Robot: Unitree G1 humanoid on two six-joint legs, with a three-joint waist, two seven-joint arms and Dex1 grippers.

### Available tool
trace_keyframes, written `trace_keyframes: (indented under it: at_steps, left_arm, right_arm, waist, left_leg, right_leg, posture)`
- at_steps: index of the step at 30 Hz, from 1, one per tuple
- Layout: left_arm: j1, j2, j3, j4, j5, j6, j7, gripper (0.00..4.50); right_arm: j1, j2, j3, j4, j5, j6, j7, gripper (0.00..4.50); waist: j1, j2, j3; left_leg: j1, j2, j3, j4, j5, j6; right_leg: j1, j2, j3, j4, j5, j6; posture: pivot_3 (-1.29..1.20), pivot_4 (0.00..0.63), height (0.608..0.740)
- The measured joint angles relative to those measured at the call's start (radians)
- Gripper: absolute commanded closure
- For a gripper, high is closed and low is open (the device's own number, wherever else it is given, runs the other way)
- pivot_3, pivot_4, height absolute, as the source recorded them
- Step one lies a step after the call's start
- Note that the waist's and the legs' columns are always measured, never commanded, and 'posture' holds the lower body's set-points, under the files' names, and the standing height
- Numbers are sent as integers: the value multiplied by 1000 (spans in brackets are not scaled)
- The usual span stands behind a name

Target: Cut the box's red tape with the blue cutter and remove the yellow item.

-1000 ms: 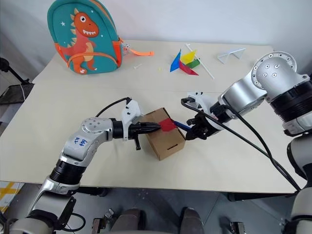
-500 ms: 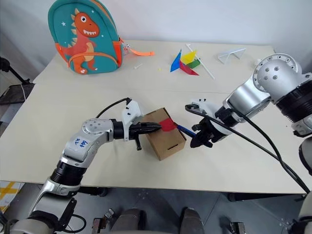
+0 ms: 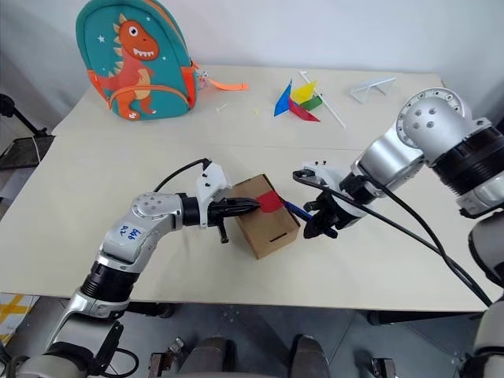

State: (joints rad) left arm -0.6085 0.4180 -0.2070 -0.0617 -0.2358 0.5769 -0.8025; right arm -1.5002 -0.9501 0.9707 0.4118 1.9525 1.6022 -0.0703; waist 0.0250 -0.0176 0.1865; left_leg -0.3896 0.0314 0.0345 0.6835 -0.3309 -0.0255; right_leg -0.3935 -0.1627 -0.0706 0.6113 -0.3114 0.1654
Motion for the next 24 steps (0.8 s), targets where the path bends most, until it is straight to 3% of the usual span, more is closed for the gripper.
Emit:
trace_keyframes:
  at_steps: [10, 24]
  left_arm:
    - [2, 4, 0, -5, 0, 1, 1, 4500]
    - [4, 4, -1, -6, -1, 1, 2, 4500]
  right_arm:
    - [19, 3, -30, -10, -1, 5, -10, 4396]
    - [-53, -100, 139, -95, -1, -9, 148, 4396]
  waist:
    - [-1, 0, 0]
    - [0, 0, 0]
  left_leg:
    - [0, 0, 0, 0, 0, 0]
    - [0, 0, 0, -1, 0, 0]
  right_leg:
    - [0, 0, 0, 0, 0, 0]
    - [0, 0, 0, -1, 0, 0]
  posture:
    - [0, 150, 740]
    - [0, 150, 740]
